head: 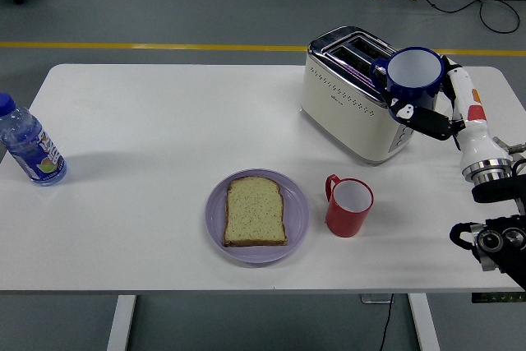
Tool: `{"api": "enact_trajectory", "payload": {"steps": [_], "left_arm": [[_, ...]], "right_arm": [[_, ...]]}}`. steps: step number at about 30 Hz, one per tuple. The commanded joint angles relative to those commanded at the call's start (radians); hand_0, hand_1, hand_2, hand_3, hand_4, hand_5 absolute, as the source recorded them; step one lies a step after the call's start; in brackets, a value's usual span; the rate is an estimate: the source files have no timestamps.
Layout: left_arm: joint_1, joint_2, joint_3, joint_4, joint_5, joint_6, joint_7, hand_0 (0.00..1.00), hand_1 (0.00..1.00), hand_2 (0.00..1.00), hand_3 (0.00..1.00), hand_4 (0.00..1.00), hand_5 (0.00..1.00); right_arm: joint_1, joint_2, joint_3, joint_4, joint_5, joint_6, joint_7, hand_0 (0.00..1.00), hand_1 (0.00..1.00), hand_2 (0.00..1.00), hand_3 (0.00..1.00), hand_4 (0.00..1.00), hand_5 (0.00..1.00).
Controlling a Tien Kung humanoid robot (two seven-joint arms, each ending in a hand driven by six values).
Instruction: Pick up the cup,pour liquid into bread,place the cup on the desk
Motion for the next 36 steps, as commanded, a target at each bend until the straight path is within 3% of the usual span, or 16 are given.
{"api": "enact_trajectory", "payload": {"steps": [4, 10, 18, 36], "left_arm": [[0.001, 0.000, 0.003, 0.000, 0.001, 0.000, 0.000, 0.635, 0.646, 0.656, 0.548, 0.320, 0.839], [-0.003, 0.001, 0.000, -0.001, 0.004, 0.000, 0.000, 0.635, 0.646, 0.656, 0.550, 0.320, 0.840], [-0.013, 0.002, -0.008, -0.001, 0.006, 0.000, 0.000, 0.635, 0.646, 0.656, 0.548, 0.321, 0.841], [-0.022, 0.002, -0.014, -0.001, 0.010, 0.000, 0.000, 0.637, 0.646, 0.656, 0.549, 0.321, 0.838]], "right_arm": [[-0.046, 0.020, 0.040, -0.025, 0.062, 0.000, 0.080, 0.441, 0.396, 0.529, 0.568, 0.537, 0.002], [-0.128, 0.069, 0.094, -0.104, 0.192, 0.000, 0.268, 0.454, 0.409, 0.530, 0.567, 0.519, 0.002], [-0.184, 0.122, 0.099, -0.231, 0.337, 0.000, 0.517, 0.485, 0.414, 0.531, 0.570, 0.486, 0.002], [-0.199, 0.155, 0.057, -0.475, 0.320, 0.000, 0.660, 0.464, 0.433, 0.538, 0.574, 0.464, 0.002]]}}
